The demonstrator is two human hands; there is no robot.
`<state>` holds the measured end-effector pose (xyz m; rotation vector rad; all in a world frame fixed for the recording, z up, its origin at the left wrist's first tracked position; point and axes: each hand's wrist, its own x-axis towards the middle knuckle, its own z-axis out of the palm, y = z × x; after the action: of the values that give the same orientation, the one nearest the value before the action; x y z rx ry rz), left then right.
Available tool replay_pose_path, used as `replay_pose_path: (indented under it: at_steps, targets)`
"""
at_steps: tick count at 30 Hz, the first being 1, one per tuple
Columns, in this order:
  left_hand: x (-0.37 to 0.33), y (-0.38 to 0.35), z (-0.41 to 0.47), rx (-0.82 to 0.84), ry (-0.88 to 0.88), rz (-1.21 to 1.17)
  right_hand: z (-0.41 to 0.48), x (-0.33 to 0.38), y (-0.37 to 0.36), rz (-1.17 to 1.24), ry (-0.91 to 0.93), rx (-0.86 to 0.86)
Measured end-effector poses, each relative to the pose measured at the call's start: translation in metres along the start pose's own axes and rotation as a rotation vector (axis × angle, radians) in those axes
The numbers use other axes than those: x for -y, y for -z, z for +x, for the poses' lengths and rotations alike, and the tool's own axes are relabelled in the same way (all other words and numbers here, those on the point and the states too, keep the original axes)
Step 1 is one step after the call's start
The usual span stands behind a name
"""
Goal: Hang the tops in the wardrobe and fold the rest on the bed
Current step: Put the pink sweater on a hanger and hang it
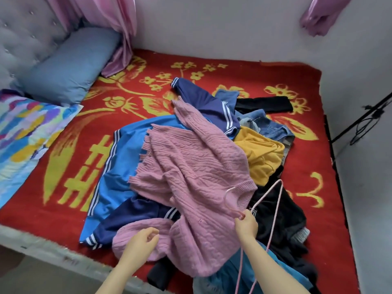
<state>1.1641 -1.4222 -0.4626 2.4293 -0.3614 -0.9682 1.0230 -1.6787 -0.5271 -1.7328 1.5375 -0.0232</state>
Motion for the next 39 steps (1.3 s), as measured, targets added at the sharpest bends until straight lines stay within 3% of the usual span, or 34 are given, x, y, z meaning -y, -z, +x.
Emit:
replay_pose_path:
  at_steps: [5,9,16,23,27,31,34,36,39]
  targets:
    - [-0.017,0.018,0.022,0.089,-0.158,0.012,-0.045,0.019,0.022,0.180,0.309,-0.279]
    - [-0.038,0.048,0.040,0.162,-0.284,0.005,-0.087,0.059,0.052,0.169,0.599,-0.426]
    - [-0.092,0.108,0.056,0.068,-0.701,-0.127,-0.170,0.147,0.127,0.245,1.057,-0.521]
    - [-0.170,0.148,0.012,0.034,-0.981,-0.377,-0.269,0.225,0.212,0.457,1.258,-0.439]
    - [-0.202,0.149,-0.015,0.290,-1.044,-0.379,-0.299,0.242,0.239,0.580,1.336,-0.274]
    - [-0.216,0.144,-0.033,0.765,-0.917,-0.394,-0.313,0.241,0.245,0.679,1.331,-0.173]
    - [-0.221,0.135,-0.041,1.071,-0.876,-0.178,-0.318,0.235,0.249,0.720,1.313,-0.128]
    - [-0.222,0.133,-0.050,1.083,-0.937,0.035,-0.320,0.230,0.253,0.760,1.305,-0.129]
    - [-0.227,0.136,-0.057,1.028,-0.937,0.049,-0.317,0.223,0.261,0.817,1.304,-0.129]
